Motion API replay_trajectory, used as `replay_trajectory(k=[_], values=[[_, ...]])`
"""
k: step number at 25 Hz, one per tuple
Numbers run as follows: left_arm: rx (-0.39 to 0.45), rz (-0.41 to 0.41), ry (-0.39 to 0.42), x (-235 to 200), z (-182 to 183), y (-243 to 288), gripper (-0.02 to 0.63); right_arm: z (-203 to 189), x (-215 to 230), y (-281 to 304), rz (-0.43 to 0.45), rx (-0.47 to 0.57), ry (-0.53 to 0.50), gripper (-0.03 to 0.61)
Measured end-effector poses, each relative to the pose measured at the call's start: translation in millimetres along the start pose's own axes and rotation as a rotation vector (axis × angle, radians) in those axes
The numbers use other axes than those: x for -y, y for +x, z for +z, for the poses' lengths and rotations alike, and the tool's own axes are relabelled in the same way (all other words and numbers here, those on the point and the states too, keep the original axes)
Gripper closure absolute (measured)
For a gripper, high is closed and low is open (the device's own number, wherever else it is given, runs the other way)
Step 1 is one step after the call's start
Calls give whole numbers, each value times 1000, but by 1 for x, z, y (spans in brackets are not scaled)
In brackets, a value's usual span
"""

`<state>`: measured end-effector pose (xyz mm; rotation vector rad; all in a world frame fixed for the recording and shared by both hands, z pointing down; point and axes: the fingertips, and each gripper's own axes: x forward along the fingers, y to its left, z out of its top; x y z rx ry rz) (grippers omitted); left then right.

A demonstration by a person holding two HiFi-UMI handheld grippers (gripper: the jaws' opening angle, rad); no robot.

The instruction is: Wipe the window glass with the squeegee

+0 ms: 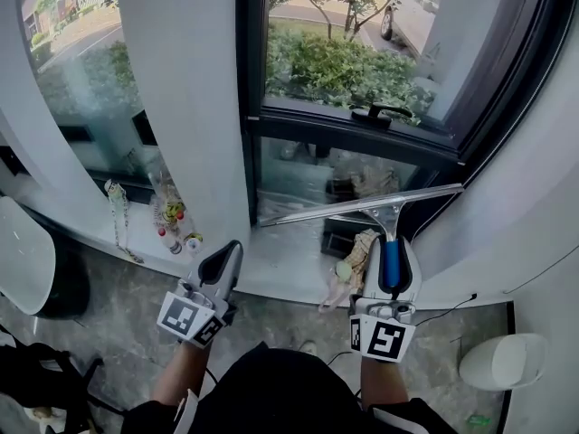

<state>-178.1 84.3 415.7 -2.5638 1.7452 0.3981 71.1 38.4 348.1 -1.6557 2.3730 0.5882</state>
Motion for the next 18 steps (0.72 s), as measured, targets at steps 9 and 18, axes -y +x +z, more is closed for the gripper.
replay_trajectory(k=[9,18], values=[[5,8,26,4,2,7,615,-7,10,4,4,-7,2,443],[10,7,22,7,5,9,615,-10,10,9,15,-9,15,443]])
